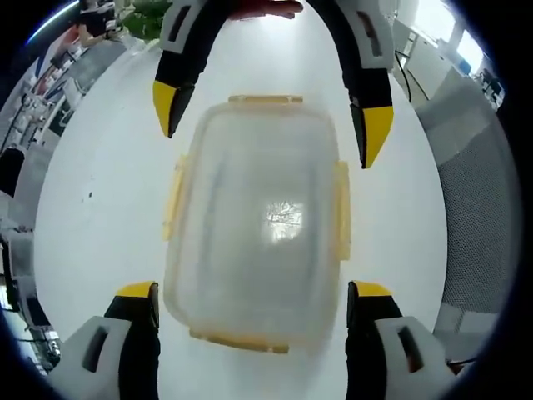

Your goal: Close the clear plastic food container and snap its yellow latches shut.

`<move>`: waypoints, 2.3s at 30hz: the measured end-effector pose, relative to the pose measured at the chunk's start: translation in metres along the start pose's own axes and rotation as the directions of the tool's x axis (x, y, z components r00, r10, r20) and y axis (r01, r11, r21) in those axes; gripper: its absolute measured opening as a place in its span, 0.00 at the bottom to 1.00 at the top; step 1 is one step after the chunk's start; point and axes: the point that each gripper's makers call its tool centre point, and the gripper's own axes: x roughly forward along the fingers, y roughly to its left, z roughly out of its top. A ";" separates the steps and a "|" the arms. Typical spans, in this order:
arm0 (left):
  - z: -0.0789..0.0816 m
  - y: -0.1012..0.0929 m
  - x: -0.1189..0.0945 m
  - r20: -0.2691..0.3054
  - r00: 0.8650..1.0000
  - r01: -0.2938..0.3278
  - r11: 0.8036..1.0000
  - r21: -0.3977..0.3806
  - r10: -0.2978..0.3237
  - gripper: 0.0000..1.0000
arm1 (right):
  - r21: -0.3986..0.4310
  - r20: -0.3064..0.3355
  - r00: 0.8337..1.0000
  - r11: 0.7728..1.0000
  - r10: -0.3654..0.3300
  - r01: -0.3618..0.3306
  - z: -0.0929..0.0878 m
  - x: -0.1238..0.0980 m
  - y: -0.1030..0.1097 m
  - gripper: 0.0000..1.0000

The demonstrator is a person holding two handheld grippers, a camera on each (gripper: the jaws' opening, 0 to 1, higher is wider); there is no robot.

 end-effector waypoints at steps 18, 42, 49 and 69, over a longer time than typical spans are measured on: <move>-0.007 0.001 -0.013 0.065 0.997 -0.027 0.996 -0.089 0.033 0.94 | 0.062 0.053 0.998 0.997 -0.037 0.034 0.002 -0.012 0.000 0.94; -0.028 -0.005 -0.024 0.115 0.989 -0.068 0.975 -0.214 0.094 0.93 | 0.172 0.135 0.982 0.979 -0.131 0.107 -0.002 -0.030 0.004 0.93; -0.034 -0.007 -0.027 0.119 0.987 -0.082 0.969 -0.235 0.112 0.93 | 0.194 0.156 0.975 0.973 -0.159 0.128 -0.004 -0.037 0.005 0.92; -0.048 -0.022 -0.037 0.192 0.966 -0.089 0.918 -0.387 0.174 0.92 | 0.277 0.207 0.946 0.943 -0.248 0.186 -0.008 -0.051 0.017 0.91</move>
